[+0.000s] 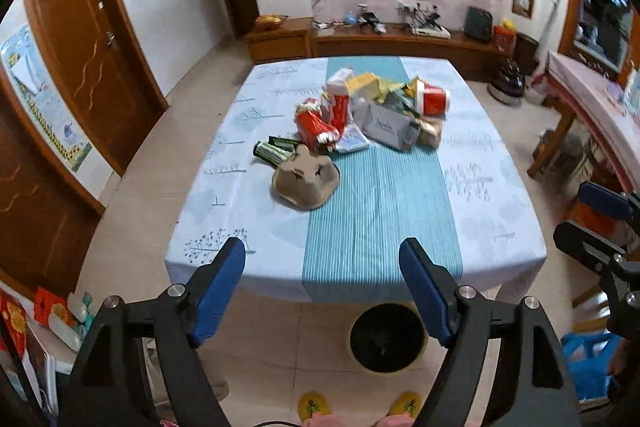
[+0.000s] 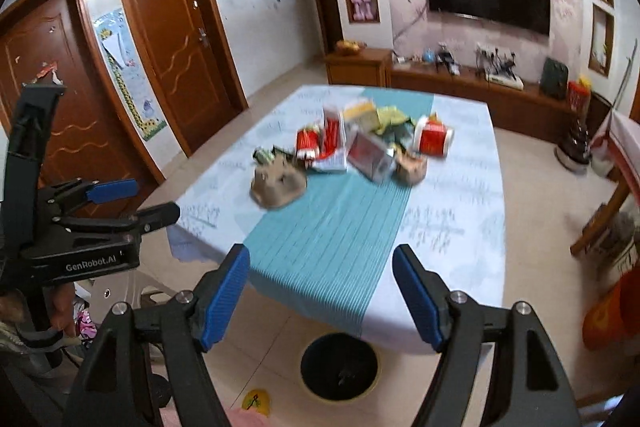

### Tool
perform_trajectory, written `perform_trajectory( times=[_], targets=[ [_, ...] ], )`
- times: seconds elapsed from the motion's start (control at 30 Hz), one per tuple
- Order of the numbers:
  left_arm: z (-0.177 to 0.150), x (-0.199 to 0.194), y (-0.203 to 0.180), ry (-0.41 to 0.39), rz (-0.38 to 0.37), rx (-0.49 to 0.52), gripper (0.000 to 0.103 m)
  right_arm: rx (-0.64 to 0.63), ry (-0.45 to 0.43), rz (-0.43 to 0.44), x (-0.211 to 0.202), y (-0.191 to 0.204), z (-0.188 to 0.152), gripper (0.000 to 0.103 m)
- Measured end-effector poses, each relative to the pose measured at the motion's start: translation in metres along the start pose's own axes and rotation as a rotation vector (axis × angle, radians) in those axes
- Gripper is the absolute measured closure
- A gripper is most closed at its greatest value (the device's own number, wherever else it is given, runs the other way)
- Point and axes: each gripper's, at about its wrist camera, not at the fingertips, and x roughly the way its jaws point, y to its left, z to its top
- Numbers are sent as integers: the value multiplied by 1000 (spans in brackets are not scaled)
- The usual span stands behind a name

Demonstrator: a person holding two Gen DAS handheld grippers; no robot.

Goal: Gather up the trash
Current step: 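Raise both tools back over the table toward the remaining trash, then grasp the brown pulp tray with the left gripper while the right grasps the silver box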

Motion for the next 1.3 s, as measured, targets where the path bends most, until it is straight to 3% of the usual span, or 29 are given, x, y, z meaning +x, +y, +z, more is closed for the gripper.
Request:
perform_trajectory(
  times=[0.3, 0.63, 0.77, 1.07, 1.3],
  targets=[
    [26, 23, 27, 45, 14, -92, 25, -23, 4, 21, 23, -13, 29, 29],
    [61, 136, 47, 158, -43, -13, 25, 37, 55, 16, 89, -9, 53, 29],
    [78, 206, 48, 242, -90, 76, 25, 89, 75, -30, 123, -9, 66, 19],
    [85, 305, 25, 403, -179, 276, 25, 207, 173, -181, 204, -18, 84, 18],
    [79, 344, 17, 527, -195, 266, 30, 186, 234, -272, 246, -37, 96, 18]
  ],
)
